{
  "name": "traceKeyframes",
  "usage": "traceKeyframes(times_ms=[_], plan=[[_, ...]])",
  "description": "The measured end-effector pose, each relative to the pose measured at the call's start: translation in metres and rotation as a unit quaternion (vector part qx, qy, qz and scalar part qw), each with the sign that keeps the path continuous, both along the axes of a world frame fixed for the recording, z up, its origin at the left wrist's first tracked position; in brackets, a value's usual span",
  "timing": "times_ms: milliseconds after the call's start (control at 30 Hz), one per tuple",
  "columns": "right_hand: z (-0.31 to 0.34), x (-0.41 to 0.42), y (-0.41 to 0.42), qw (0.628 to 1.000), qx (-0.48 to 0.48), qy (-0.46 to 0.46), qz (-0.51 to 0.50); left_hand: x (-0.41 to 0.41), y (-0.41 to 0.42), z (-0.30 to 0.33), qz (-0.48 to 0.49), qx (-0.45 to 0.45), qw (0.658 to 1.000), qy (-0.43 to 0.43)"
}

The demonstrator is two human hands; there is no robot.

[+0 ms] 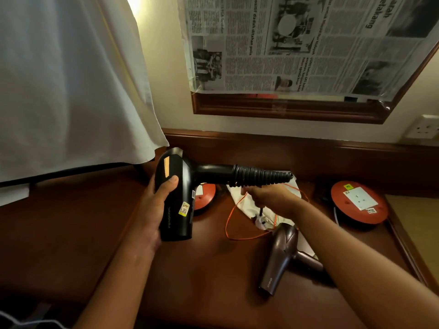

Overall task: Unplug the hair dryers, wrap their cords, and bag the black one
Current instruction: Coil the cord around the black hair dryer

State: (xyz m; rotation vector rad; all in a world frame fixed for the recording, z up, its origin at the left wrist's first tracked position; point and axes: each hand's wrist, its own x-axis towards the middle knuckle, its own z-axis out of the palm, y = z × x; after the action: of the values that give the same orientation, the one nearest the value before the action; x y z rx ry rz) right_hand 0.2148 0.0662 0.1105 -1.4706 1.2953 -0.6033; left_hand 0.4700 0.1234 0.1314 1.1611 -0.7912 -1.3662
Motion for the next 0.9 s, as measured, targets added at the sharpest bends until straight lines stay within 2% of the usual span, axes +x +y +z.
traceKeyframes(times_ms=[100,200,267,433,567,767,900], plan=[[0.015,-0.008,-0.006,0.988,-0.002,0.155,0.003,-0.002,-0.002,0.001,-0.011,-0.005,1.0,-0.01],[0.025,-0.014,-0.019,0.956,-0.146,0.251,0.032,-0.001,-0.003,0.0,-0.03,-0.009,0.999,-0.003],[0.028,-0.018,-0.03,0.943,-0.187,0.267,0.062,-0.002,-0.003,0.001,-0.033,-0.015,0.999,-0.017],[0.042,-0.024,-0.046,0.94,-0.185,0.265,0.109,-0.01,-0.005,0.005,-0.03,-0.022,0.999,-0.035],[0.046,-0.028,-0.051,0.921,-0.221,0.303,0.1,-0.011,-0.009,0.003,-0.031,-0.011,0.998,-0.06],[0.059,-0.029,-0.054,0.874,-0.264,0.405,0.05,-0.014,-0.011,0.001,-0.028,-0.018,0.997,-0.075],[0.066,-0.028,-0.052,0.855,-0.305,0.414,0.06,-0.021,-0.011,-0.002,-0.021,-0.04,0.992,-0.117]])
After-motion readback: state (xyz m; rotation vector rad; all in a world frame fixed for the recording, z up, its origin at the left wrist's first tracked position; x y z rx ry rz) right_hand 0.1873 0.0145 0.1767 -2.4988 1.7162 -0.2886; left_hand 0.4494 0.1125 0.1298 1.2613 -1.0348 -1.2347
